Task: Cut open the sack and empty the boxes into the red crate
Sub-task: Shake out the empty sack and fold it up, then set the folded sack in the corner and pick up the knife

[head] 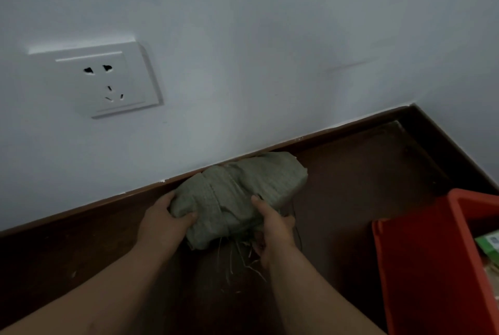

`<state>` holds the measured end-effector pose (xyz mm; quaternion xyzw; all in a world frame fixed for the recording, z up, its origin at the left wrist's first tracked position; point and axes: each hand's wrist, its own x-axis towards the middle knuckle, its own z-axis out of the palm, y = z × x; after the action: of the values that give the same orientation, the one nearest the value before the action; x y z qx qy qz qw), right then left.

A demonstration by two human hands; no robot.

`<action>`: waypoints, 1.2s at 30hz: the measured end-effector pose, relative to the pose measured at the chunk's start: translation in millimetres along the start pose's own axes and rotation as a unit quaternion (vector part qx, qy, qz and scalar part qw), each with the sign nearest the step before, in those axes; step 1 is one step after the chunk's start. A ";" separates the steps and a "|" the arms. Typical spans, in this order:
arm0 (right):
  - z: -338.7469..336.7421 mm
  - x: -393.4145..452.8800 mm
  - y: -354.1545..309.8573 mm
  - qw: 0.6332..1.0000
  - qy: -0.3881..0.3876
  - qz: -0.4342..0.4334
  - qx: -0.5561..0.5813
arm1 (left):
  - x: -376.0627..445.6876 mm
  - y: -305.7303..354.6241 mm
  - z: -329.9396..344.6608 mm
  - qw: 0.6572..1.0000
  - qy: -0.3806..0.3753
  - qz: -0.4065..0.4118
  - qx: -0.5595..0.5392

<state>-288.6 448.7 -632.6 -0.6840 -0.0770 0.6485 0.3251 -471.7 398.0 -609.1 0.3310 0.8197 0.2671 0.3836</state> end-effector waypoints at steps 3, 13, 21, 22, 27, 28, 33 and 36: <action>2.4 2.7 -6.1 0.999 0.011 -0.051 0.016 | 1.9 7.0 -3.8 0.998 0.042 0.043 0.032; -15.3 -9.8 -14.7 0.996 -0.075 0.013 -0.048 | -3.1 9.5 -5.9 0.991 0.001 -0.060 0.121; -33.1 -35.1 -48.4 0.991 -0.047 -0.016 -0.125 | -17.0 51.7 -1.6 0.972 0.069 0.016 0.223; -36.2 -37.9 -52.2 0.989 -0.042 -0.021 -0.137 | -19.0 56.7 0.6 0.971 0.071 0.026 0.229; -54.3 -60.7 -72.6 0.985 -0.033 -0.039 -0.167 | -35.4 80.3 14.6 0.964 0.055 0.053 0.253; -59.7 -67.2 -77.3 0.983 -0.033 -0.044 -0.178 | -40.1 85.7 17.4 0.964 0.049 0.057 0.257; -96.4 -112.6 -104.2 0.974 -0.043 -0.054 -0.214 | -67.1 112.5 34.0 0.963 0.011 0.078 0.259; -120.8 -142.3 -116.2 0.971 -0.048 -0.045 -0.228 | -87.6 127.2 42.6 0.956 -0.012 0.097 0.275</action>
<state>-159.5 422.3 -456.6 -0.7044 -0.2690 0.6303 0.1848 -351.8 421.5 -505.5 0.5050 0.8207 0.0632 0.2596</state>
